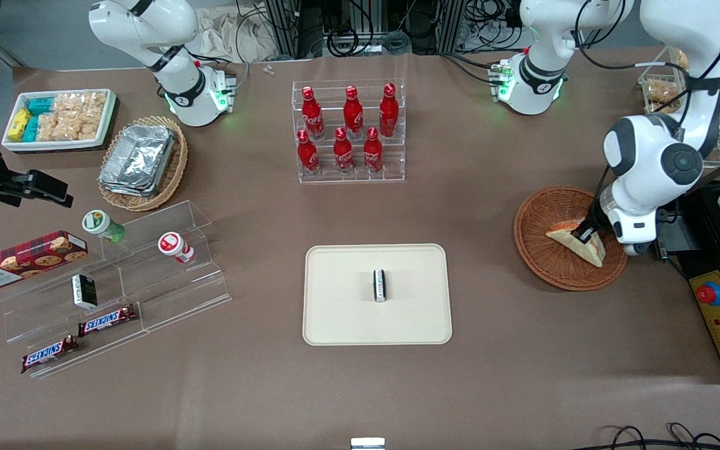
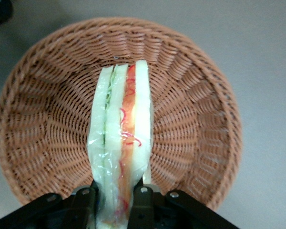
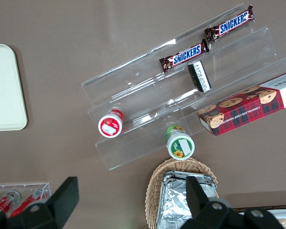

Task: Place sandwich from basket to tray
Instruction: 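Lift the sandwich up out of the basket with the left gripper, then carry the sandwich over to the cream tray beside the black packet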

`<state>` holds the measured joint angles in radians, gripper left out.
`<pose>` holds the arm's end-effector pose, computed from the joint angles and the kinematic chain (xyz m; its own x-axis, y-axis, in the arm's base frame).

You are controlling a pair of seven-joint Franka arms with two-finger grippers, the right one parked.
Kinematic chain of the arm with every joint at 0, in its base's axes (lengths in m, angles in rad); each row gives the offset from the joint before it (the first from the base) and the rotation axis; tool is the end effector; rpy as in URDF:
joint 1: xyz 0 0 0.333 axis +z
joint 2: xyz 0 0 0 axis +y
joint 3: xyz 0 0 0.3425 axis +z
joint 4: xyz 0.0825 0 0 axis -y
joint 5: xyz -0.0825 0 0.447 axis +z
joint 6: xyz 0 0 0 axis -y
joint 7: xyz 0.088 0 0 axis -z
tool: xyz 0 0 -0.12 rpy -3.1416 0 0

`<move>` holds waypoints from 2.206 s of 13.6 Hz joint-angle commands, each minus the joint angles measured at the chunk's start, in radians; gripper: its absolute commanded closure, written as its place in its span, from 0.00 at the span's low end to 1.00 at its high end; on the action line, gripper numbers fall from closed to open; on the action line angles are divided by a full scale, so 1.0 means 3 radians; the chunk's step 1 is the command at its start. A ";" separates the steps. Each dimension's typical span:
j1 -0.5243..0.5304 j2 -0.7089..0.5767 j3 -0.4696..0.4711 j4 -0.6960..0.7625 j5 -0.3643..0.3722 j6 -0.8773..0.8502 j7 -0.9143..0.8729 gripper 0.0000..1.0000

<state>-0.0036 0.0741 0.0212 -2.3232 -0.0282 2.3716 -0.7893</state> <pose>0.5560 0.0093 0.2733 0.6764 0.7359 -0.0306 0.7361 -0.6769 -0.0060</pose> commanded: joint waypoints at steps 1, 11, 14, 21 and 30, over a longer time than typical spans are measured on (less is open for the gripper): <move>-0.0039 -0.0160 -0.0025 0.0450 0.0027 -0.0698 0.0064 1.00; -0.0054 -0.0033 -0.0811 0.1357 0.0022 -0.1509 0.1613 1.00; -0.0054 0.0176 -0.1118 0.1515 0.0017 -0.1488 0.1608 1.00; -0.0126 0.1030 -0.1675 0.2078 0.0528 -0.1157 0.0935 1.00; -0.0167 0.2043 -0.2034 0.2410 0.1351 -0.0666 0.0183 1.00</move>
<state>-0.0512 0.6186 -0.5610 -1.6549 0.3205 2.1500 -0.6790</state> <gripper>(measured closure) 0.828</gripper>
